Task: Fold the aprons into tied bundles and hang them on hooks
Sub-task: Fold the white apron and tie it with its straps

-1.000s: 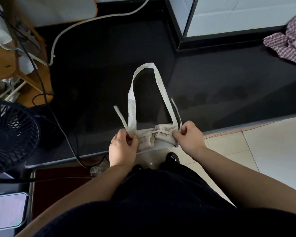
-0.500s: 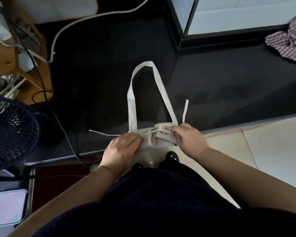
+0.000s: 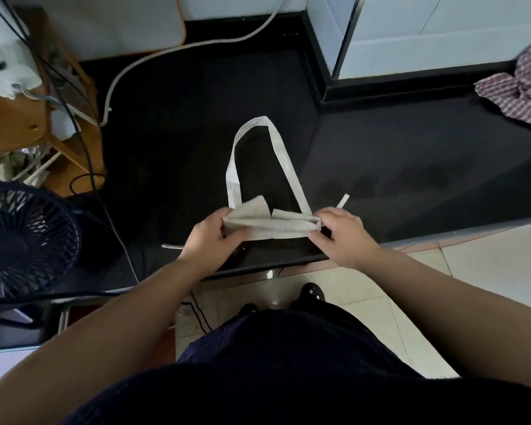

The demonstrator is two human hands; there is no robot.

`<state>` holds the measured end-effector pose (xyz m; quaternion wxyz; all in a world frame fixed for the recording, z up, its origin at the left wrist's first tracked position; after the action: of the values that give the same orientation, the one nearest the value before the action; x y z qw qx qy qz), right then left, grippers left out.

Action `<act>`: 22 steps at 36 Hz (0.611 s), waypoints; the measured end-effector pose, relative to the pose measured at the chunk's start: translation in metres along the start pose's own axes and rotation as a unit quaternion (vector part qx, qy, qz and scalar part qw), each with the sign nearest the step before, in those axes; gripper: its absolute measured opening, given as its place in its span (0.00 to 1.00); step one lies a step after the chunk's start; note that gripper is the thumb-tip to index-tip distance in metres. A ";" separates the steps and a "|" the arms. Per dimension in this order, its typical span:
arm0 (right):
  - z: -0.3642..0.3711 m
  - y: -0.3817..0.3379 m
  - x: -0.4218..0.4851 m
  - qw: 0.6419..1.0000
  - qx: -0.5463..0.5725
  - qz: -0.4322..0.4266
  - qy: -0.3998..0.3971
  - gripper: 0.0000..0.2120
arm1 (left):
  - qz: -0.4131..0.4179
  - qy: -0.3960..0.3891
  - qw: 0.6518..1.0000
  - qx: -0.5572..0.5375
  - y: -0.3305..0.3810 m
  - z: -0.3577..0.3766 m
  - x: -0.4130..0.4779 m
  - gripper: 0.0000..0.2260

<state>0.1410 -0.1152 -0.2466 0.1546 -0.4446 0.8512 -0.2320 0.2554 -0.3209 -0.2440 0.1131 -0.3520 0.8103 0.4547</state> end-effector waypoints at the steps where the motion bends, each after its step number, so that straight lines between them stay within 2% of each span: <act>1: -0.004 0.000 0.006 0.999 0.045 0.013 0.010 0.14 | -0.024 0.002 0.999 -0.037 0.007 -0.003 0.002 0.09; 3: -0.012 -0.004 0.014 0.992 0.116 0.048 0.025 0.15 | -0.048 0.015 0.994 -0.092 0.020 -0.008 0.007 0.11; 6: -0.019 -0.007 0.023 0.985 0.152 0.081 0.032 0.16 | -0.087 0.035 0.991 -0.100 0.037 -0.012 0.011 0.20; 8: -0.024 -0.013 0.030 0.981 0.166 0.090 0.043 0.15 | -0.106 0.088 0.987 -0.087 0.049 -0.016 0.010 0.29; 10: -0.029 -0.017 0.036 0.975 0.189 0.096 0.060 0.15 | -0.118 0.144 0.980 -0.070 0.061 -0.019 0.008 0.33; 13: -0.041 -0.019 0.044 0.975 0.189 0.088 0.073 0.16 | -0.107 0.181 0.977 -0.032 0.075 -0.019 0.006 0.31; 19: -0.054 -0.037 0.065 0.990 0.104 0.045 0.078 0.17 | -0.061 0.222 0.970 0.084 0.098 -0.003 0.004 0.22; 22: -0.060 -0.033 0.071 0.991 0.079 0.069 0.082 0.18 | -0.052 0.167 0.979 0.104 0.108 0.005 0.005 0.19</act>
<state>0.0959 -0.1749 -0.1823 0.1346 -0.3506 0.8688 -0.3228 0.1781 -0.2823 -0.1781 0.0358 -0.4512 0.8410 0.2965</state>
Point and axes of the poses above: each hand's wrist, its own x-axis towards the middle knuckle, its own z-axis out of the palm, y = z × x, the point moved 4 cm from there along x, towards the middle knuckle, and after that the axes turned 15 degrees about -z, right-handed, at the moved point
